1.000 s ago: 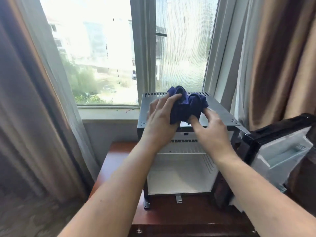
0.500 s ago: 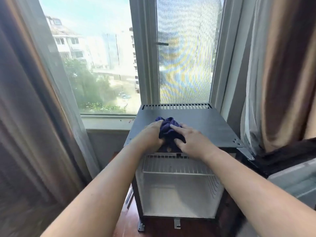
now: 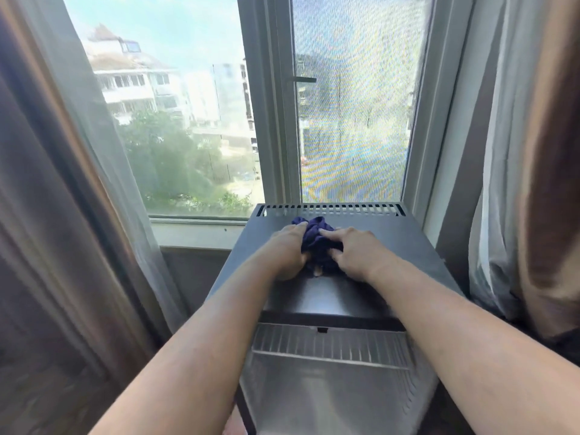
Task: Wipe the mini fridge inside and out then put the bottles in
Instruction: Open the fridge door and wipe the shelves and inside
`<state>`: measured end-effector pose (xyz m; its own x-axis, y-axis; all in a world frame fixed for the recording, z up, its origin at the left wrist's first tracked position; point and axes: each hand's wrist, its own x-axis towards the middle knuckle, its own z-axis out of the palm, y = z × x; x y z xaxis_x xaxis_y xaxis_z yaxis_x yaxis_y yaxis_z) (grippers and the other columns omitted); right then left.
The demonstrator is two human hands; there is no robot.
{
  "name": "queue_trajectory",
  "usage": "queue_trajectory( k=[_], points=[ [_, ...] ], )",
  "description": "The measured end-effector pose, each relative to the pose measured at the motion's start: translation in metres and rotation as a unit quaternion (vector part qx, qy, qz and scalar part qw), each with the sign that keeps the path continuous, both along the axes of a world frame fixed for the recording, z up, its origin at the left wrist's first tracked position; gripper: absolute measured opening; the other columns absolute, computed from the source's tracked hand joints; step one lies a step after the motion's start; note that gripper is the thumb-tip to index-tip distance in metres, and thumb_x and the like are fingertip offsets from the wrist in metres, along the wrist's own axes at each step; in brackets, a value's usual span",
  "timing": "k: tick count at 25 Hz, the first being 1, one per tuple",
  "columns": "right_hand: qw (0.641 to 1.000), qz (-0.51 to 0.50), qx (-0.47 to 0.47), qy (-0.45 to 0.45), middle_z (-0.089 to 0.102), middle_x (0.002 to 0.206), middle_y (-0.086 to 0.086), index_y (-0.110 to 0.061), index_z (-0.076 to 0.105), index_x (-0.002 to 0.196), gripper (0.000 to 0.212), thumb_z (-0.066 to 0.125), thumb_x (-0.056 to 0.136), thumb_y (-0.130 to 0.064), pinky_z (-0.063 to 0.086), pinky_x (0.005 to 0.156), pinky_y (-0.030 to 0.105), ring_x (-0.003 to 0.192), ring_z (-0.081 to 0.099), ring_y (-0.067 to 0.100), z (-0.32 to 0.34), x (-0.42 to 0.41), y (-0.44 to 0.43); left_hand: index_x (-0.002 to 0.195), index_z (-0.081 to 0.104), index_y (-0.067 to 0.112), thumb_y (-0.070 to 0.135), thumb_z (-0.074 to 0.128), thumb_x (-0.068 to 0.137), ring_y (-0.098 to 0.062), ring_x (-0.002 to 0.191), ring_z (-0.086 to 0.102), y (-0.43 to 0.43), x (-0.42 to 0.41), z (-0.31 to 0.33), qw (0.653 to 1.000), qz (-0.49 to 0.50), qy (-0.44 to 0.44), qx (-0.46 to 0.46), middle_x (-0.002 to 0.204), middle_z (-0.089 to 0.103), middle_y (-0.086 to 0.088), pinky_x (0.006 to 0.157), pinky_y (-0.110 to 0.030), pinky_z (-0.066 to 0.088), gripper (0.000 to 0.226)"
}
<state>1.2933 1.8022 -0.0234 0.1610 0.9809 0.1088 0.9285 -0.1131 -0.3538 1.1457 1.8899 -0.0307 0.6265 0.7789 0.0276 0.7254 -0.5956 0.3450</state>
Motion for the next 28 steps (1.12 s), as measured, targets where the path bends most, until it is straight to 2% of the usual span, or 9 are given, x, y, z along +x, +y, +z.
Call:
queue_trajectory(
  k=[5, 11, 16, 20, 25, 28],
  points=[
    [0.999, -0.022, -0.015, 0.020, 0.047, 0.156, 0.006, -0.030, 0.043, 0.153, 0.050, 0.054, 0.104, -0.026, 0.027, 0.113, 0.027, 0.143, 0.043, 0.028, 0.000, 0.025, 0.049, 0.149, 0.042, 0.014, 0.022, 0.064, 0.098, -0.037, 0.136, 0.049, 0.054, 0.029, 0.002, 1.000, -0.016, -0.015, -0.014, 0.149, 0.051, -0.014, 0.114, -0.046, 0.039, 0.056],
    [0.997, -0.061, -0.010, 0.043, 0.048, 0.156, 0.006, -0.028, 0.047, 0.151, 0.049, 0.057, 0.103, -0.026, 0.026, 0.106, 0.022, 0.142, 0.043, 0.026, 0.001, 0.056, 0.104, 0.149, 0.043, 0.016, 0.024, 0.064, 0.098, -0.035, 0.131, 0.053, 0.118, 0.062, 0.005, 0.998, -0.063, -0.013, -0.015, 0.145, 0.054, -0.013, 0.111, -0.041, 0.041, 0.056],
    [0.995, -0.097, 0.003, 0.036, 0.054, 0.150, 0.004, -0.035, 0.052, 0.147, 0.045, 0.056, 0.103, -0.030, 0.031, 0.108, 0.027, 0.138, 0.047, 0.029, -0.002, 0.064, 0.123, 0.155, 0.039, 0.020, 0.024, 0.063, 0.099, -0.032, 0.133, 0.053, 0.146, 0.075, 0.007, 0.995, -0.097, -0.003, -0.016, 0.149, 0.052, -0.011, 0.112, -0.039, 0.041, 0.061],
    [0.996, -0.088, 0.013, 0.008, 0.066, 0.134, 0.006, -0.037, 0.064, 0.136, 0.037, 0.057, 0.102, -0.024, 0.037, 0.096, 0.028, 0.125, 0.056, 0.030, 0.000, 0.059, 0.103, 0.153, 0.042, 0.021, 0.026, 0.065, 0.098, -0.033, 0.130, 0.055, 0.135, 0.068, 0.009, 0.994, -0.105, 0.006, -0.009, 0.146, 0.055, -0.011, 0.109, -0.038, 0.043, 0.060],
    [0.994, -0.104, 0.010, 0.005, 0.060, 0.143, 0.006, -0.033, 0.064, 0.137, 0.037, 0.056, 0.102, -0.021, 0.031, 0.108, 0.025, 0.135, 0.050, 0.027, 0.000, 0.046, 0.044, 0.158, 0.036, 0.023, 0.030, 0.066, 0.098, -0.030, 0.140, 0.047, 0.076, 0.051, 0.009, 0.993, -0.122, -0.010, 0.003, 0.154, 0.049, -0.008, 0.111, -0.030, 0.035, 0.068],
    [0.991, -0.128, 0.020, 0.040, 0.063, 0.141, 0.004, -0.031, 0.065, 0.136, 0.037, 0.058, 0.101, -0.021, 0.031, 0.107, 0.017, 0.134, 0.052, 0.023, -0.001, 0.048, -0.010, 0.159, 0.033, 0.019, 0.030, 0.067, 0.097, -0.028, 0.144, 0.043, 0.027, 0.053, 0.006, 0.990, -0.139, -0.009, 0.005, 0.159, 0.045, -0.008, 0.112, -0.027, 0.032, 0.071]
  ],
)
